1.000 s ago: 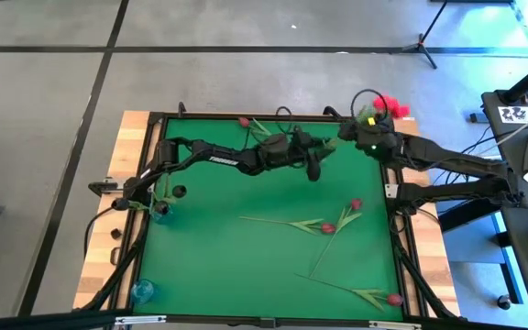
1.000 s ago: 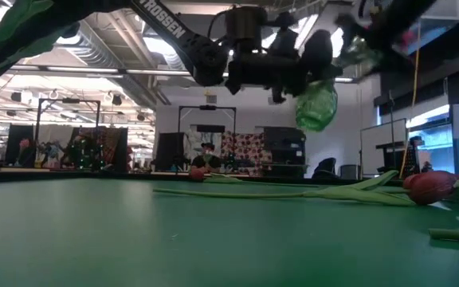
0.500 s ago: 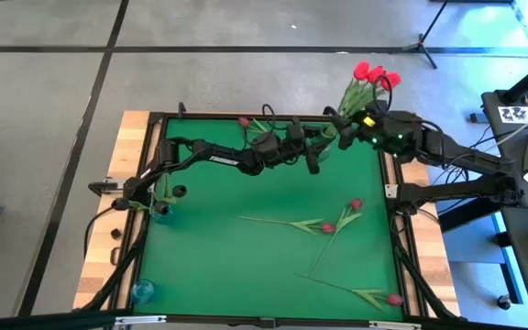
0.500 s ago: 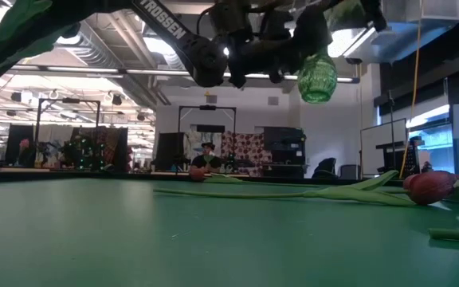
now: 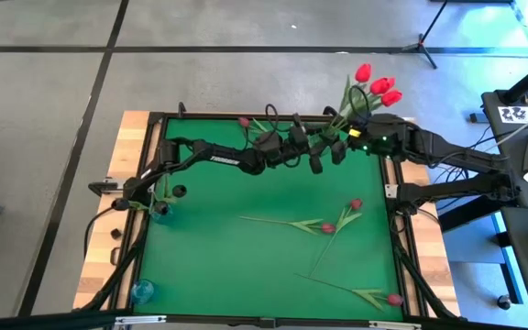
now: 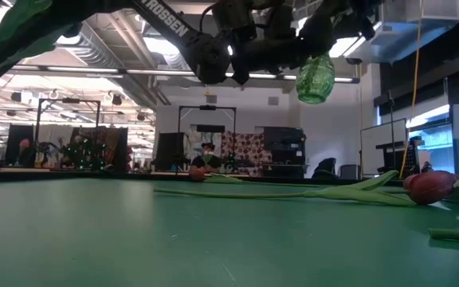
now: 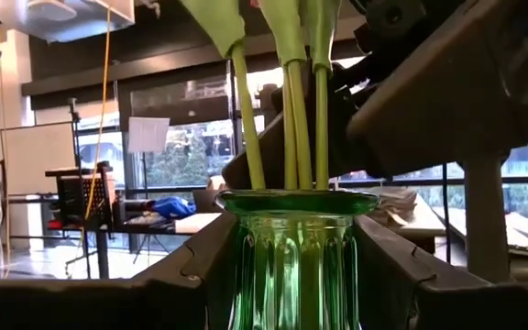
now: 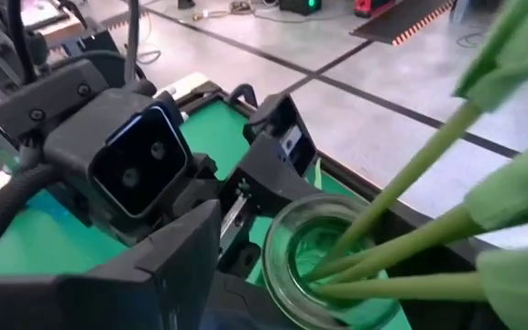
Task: Sort flowers into vase by color
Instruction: Adjust the green vase on the top right of the table
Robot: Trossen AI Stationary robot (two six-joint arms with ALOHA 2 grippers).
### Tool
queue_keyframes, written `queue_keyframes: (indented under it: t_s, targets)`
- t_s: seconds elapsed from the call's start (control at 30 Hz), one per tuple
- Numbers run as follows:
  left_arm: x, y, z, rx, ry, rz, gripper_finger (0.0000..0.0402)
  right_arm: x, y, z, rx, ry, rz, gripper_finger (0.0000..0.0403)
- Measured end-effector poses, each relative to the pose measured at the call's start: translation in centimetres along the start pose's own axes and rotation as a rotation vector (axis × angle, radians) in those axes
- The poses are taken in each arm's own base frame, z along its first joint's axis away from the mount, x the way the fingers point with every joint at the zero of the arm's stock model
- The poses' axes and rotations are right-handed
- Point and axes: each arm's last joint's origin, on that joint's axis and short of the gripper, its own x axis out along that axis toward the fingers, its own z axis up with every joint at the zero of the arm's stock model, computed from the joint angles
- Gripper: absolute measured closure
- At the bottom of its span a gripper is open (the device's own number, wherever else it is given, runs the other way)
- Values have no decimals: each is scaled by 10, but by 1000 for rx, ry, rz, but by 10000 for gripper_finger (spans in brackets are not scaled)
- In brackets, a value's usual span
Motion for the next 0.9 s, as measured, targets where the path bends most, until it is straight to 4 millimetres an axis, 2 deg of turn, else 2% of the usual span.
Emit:
queue_keyframes:
  t_s: [0.63, 0.9]
  targets:
    - [0, -5, -1, 141, 17, 28, 242, -2, -5, -7, -23, 50, -82, 123]
    - [-1, -7, 0, 151, 19, 19, 242, 8, -2, -10, -5, 83, -75, 123]
